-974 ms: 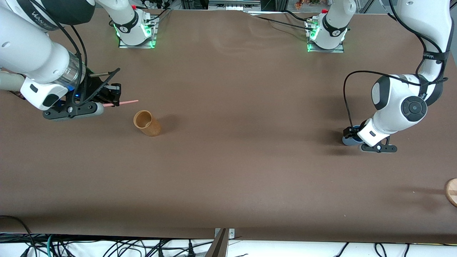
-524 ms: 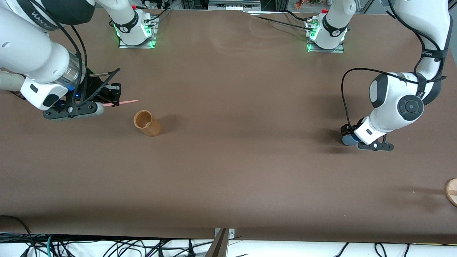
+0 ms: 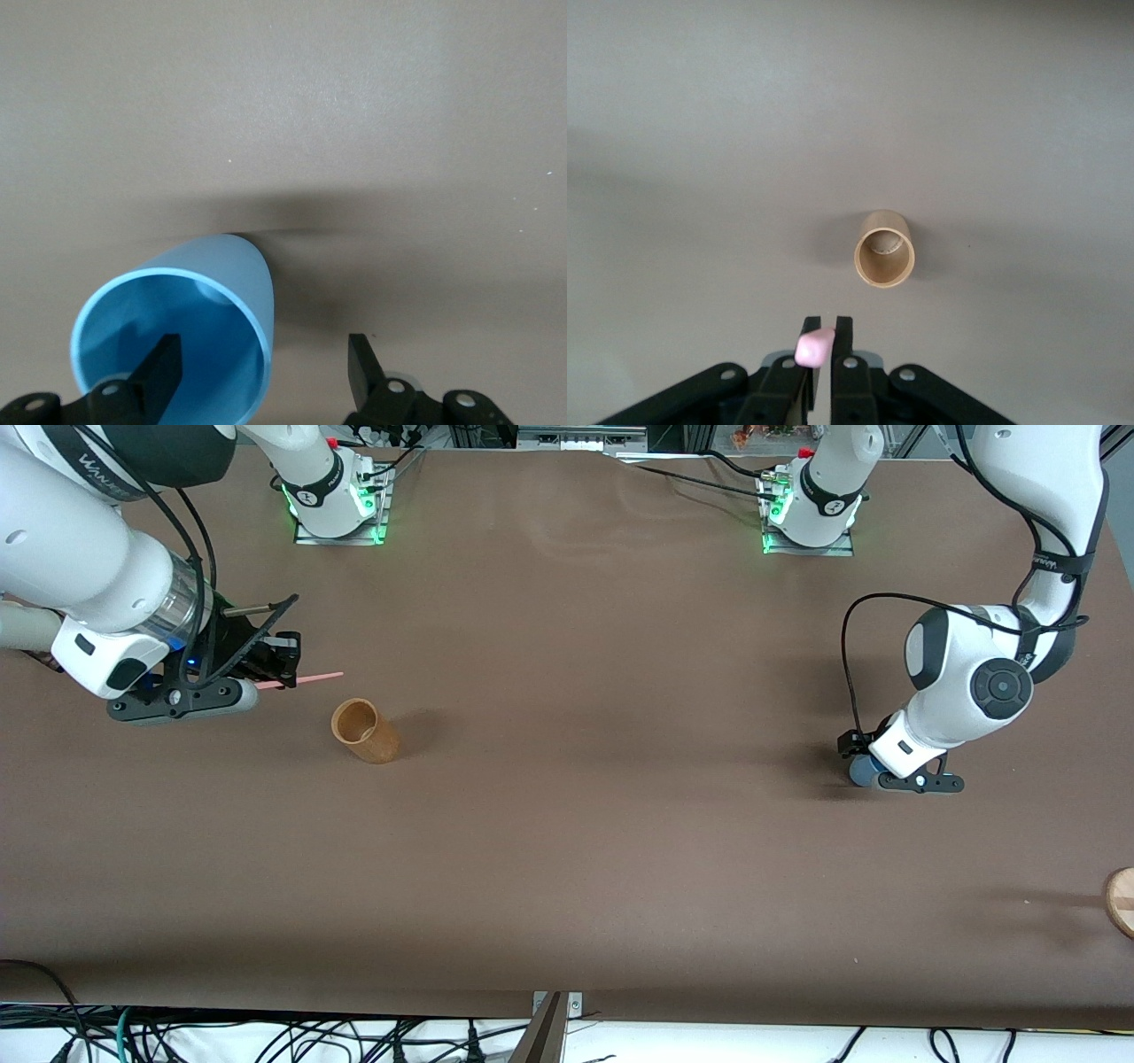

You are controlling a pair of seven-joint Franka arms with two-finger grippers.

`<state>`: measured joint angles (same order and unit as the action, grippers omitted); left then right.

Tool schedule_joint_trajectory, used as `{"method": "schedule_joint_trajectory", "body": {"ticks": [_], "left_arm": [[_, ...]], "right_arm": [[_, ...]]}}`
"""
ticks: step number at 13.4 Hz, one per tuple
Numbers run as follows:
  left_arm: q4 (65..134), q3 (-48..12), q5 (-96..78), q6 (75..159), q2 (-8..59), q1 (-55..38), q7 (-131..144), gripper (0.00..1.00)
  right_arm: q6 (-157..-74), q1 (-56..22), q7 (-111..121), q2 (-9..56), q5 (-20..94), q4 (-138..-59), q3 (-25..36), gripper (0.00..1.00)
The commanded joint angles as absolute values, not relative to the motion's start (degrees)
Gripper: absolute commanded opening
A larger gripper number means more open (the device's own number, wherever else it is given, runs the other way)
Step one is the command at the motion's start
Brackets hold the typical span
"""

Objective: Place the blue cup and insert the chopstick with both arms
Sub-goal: 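Close the left gripper on the blue cup and lift it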

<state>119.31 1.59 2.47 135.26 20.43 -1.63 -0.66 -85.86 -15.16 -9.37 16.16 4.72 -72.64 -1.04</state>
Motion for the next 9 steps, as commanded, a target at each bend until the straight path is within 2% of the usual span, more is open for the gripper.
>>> {"method": "schedule_joint_trajectory", "body": {"ticks": [1,4,5,9], "left_arm": [[120.76,1.93,3.52,137.72,20.56,-1.85,0.09,0.72],[120.67,1.93,3.60,137.46,20.57,-1.85,0.09,0.09],[120.67,2.02,3.52,137.11,20.48,-1.85,0.09,0.00],[120.24,2.02,3.52,137.02,20.57,-1.58,-0.17,0.00]], "right_arm": [[-84.64,-14.94,-10.37,16.52,5.54,-71.46,-1.23,0.00],[-84.64,-14.94,-10.37,16.61,5.54,-71.46,-1.23,0.00],[-84.73,-14.94,-10.28,16.52,5.54,-71.46,-1.23,0.00],[-84.64,-14.94,-10.37,16.52,5.54,-71.54,-1.14,0.00]]}}
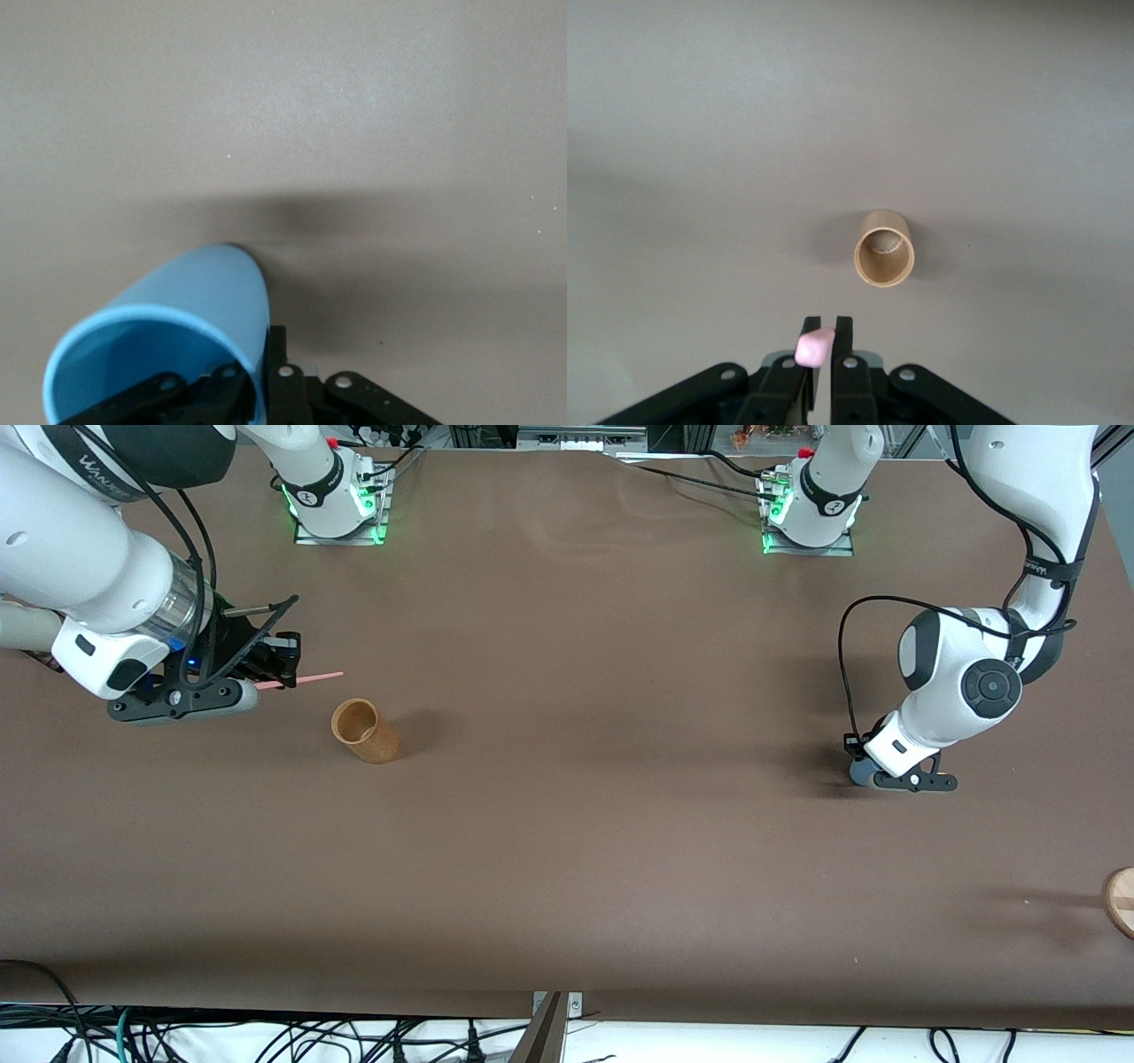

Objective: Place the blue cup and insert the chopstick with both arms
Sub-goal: 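Close the left gripper on the blue cup and lift it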

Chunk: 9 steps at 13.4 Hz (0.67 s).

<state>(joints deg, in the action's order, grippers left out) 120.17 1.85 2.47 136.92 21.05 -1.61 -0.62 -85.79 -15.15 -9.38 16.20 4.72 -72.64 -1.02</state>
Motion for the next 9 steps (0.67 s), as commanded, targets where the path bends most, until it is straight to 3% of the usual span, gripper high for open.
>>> {"method": "schedule_joint_trajectory", "body": {"ticks": [1,7,9], "left_arm": [[119.80,2.02,3.52,136.76,20.48,-1.67,-0.18,0.00],[106.80,1.15,3.34,120.08,19.25,-10.26,8.40,0.00],[105.04,-4.10,2.21,119.71,19.42,-12.13,19.45,0.00]], "right_arm": [[-84.64,-14.94,-10.37,16.52,5.54,-71.80,-1.14,0.00],[-84.02,-14.94,-10.63,16.52,5.36,-72.07,-1.14,0.00],[-83.94,-14.94,-10.63,16.52,5.27,-72.07,-1.14,0.00]]}}
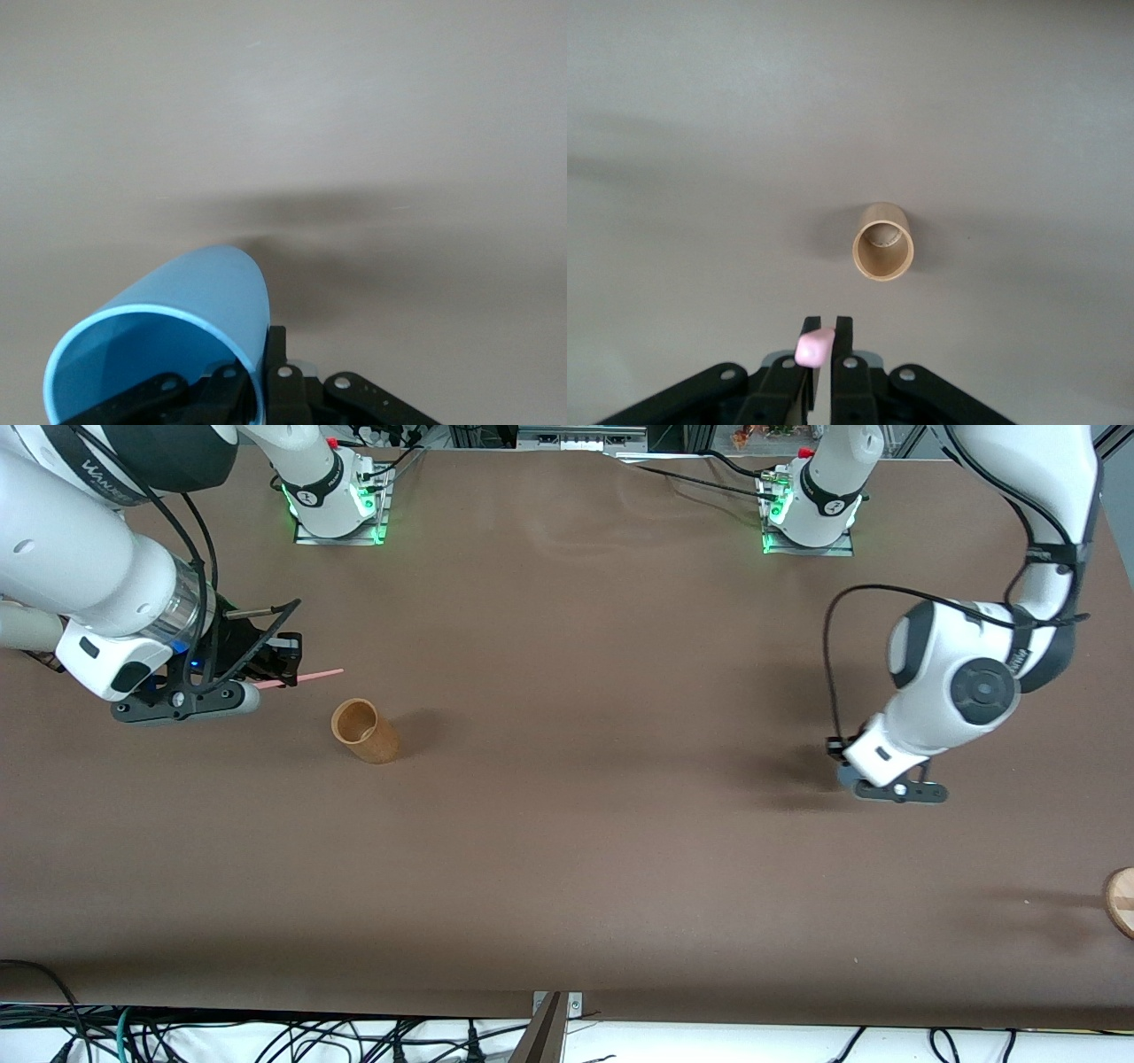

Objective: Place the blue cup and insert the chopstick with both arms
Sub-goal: 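Carry the blue cup with the left gripper and set it mid-table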

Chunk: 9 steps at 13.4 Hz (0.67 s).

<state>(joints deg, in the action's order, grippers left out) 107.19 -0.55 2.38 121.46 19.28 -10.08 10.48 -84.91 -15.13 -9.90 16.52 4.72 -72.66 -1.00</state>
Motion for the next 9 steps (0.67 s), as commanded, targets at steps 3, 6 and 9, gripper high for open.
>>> {"method": "schedule_joint_trajectory", "body": {"ticks": [3,6,9], "left_arm": [[100.48,-9.93,1.50,119.79,23.01,-16.58,31.71,0.00],[91.70,-9.84,0.62,119.79,30.47,-25.55,37.40,0.00],[82.12,-9.41,-0.35,119.79,38.73,-32.50,45.60,0.00]], "right_arm": [[-83.94,-14.94,-10.55,16.52,5.19,-72.16,-1.14,0.00],[-83.94,-14.94,-10.46,16.52,5.01,-72.25,-1.14,0.00],[-83.94,-14.94,-10.55,16.44,4.83,-72.69,-1.14,0.00]]}}
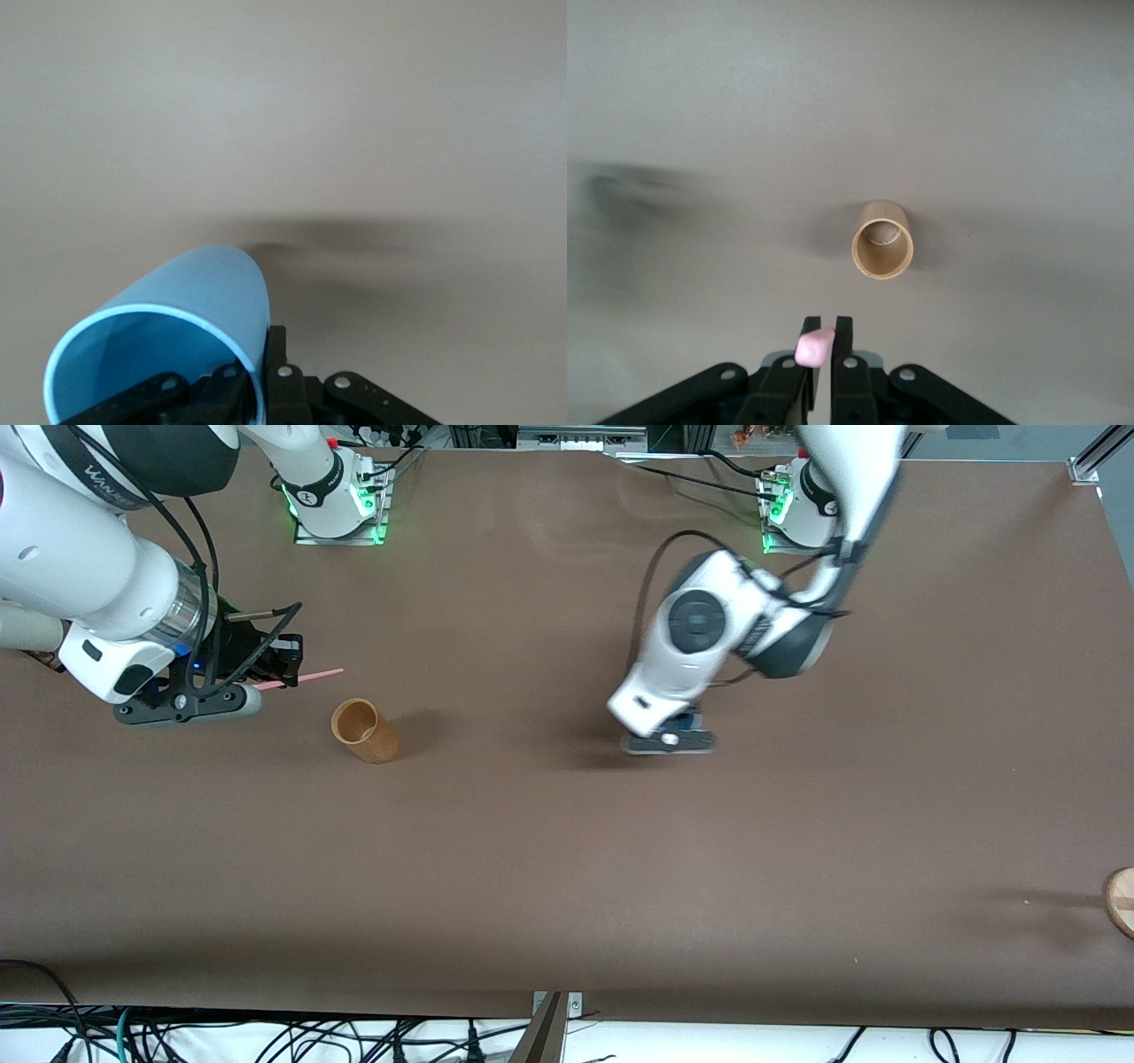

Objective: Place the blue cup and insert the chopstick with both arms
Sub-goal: 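Carry the blue cup with the left gripper and set it mid-table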

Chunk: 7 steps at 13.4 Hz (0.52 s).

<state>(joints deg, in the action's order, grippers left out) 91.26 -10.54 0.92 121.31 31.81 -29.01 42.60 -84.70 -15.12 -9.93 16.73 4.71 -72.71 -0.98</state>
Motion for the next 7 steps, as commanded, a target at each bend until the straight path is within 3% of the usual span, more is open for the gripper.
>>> {"method": "schedule_joint_trajectory", "body": {"ticks": [1,7], "left_arm": [[79.91,-9.40,-0.35,119.79,40.85,-34.00,46.05,0.00],[74.79,-9.23,-0.26,121.81,48.34,-37.18,51.42,0.00]], "right_arm": [[-83.94,-14.94,-10.55,16.44,4.75,-72.69,-1.14,0.00],[-83.94,-14.94,-10.55,16.44,4.75,-72.69,-1.14,0.00]]}}
